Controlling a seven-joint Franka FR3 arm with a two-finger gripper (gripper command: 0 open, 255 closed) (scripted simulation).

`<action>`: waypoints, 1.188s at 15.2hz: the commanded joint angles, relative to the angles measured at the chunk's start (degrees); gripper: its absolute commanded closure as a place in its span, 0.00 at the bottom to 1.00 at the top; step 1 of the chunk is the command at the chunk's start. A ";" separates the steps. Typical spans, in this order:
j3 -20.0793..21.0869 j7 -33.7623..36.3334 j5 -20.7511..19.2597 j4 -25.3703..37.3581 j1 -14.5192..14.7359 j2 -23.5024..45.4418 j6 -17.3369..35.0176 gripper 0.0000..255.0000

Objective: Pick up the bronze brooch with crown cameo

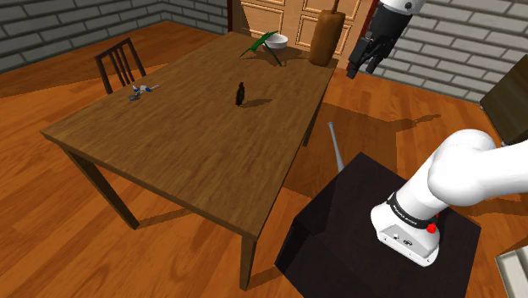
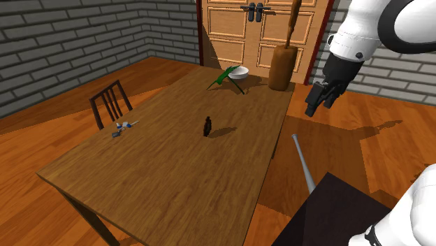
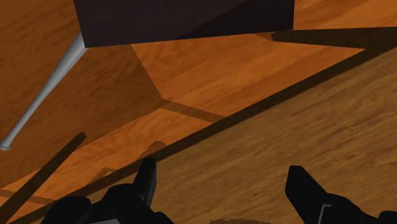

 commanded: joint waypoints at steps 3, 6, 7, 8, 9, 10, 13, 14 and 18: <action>-0.08 -1.12 0.09 2.58 0.73 5.35 1.79 0.00; -0.13 -2.78 0.28 6.98 1.78 13.27 3.85 0.00; -0.12 -3.34 0.36 8.58 2.11 15.88 4.37 0.00; -0.09 -3.89 0.45 10.25 2.42 18.48 4.81 0.00; -0.06 -4.44 0.53 11.99 2.73 21.07 5.17 0.00; -0.01 -4.98 0.62 13.79 3.02 23.64 5.45 0.00; 0.22 -6.56 0.88 19.61 3.83 31.29 5.82 0.00; 0.33 -7.07 0.96 21.69 4.07 33.83 5.80 0.00; 0.93 -8.97 1.16 30.75 4.94 43.97 4.93 0.00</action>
